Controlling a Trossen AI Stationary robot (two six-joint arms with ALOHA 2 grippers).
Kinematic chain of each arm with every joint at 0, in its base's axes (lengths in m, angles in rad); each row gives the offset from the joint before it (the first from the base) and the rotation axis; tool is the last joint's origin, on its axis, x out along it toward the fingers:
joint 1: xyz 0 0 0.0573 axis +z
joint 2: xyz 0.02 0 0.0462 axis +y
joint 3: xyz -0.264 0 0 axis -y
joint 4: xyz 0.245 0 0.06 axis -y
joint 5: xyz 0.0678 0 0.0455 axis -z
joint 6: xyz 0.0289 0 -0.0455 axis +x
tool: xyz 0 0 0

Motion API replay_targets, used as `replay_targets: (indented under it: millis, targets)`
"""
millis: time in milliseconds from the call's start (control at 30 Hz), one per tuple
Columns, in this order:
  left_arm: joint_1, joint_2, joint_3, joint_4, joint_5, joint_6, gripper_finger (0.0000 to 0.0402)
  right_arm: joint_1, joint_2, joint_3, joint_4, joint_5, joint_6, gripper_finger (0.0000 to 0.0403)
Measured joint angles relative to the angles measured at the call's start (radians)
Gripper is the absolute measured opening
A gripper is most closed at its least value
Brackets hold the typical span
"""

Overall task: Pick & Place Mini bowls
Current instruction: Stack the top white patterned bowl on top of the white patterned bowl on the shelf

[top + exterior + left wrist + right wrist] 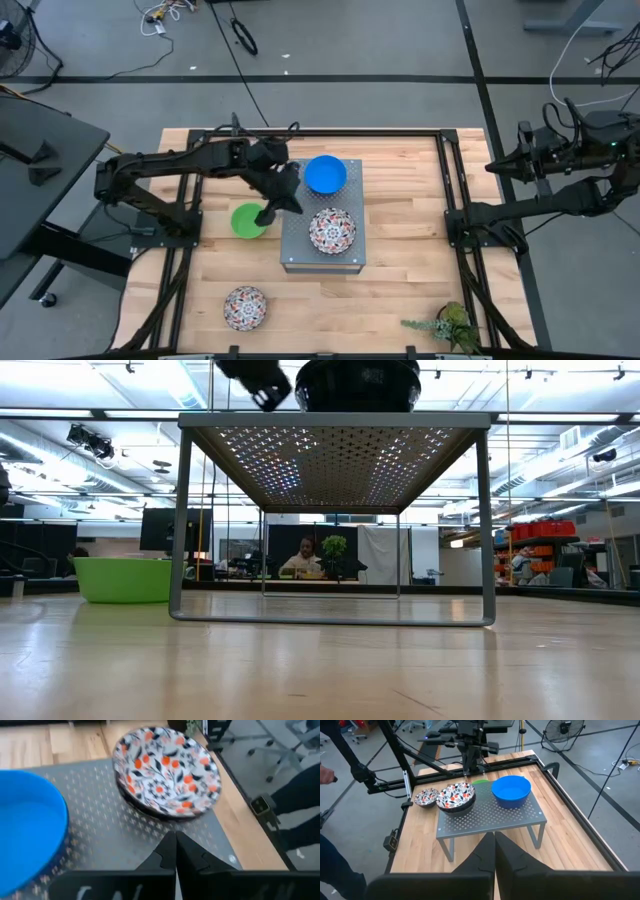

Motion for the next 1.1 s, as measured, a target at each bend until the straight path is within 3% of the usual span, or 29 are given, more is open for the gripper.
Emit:
replay_targets:
  millis: [333, 500, 767, 1100]
  targets:
    - [-0.043, -0.097, 0.000, -0.193, -0.084, -0.078, 0.0000, 0.000, 0.000, 0.000, 0.000, 0.000, 0.000, 0.0003]
    - [-0.050, -0.107, 0.000, -0.185, -0.122, -0.106, 0.0000, 0.000, 0.000, 0.000, 0.000, 0.000, 0.000, 0.0003]
    - [-0.042, -0.093, 0.000, 0.048, -0.107, -0.069, 0.0000, 0.000, 0.000, 0.000, 0.000, 0.000, 0.000, 0.0003]
    - [-0.013, 0.039, 0.001, 0.319, -0.050, -0.078, 0.0000, 0.000, 0.000, 0.000, 0.000, 0.000, 0.000, 0.0003]
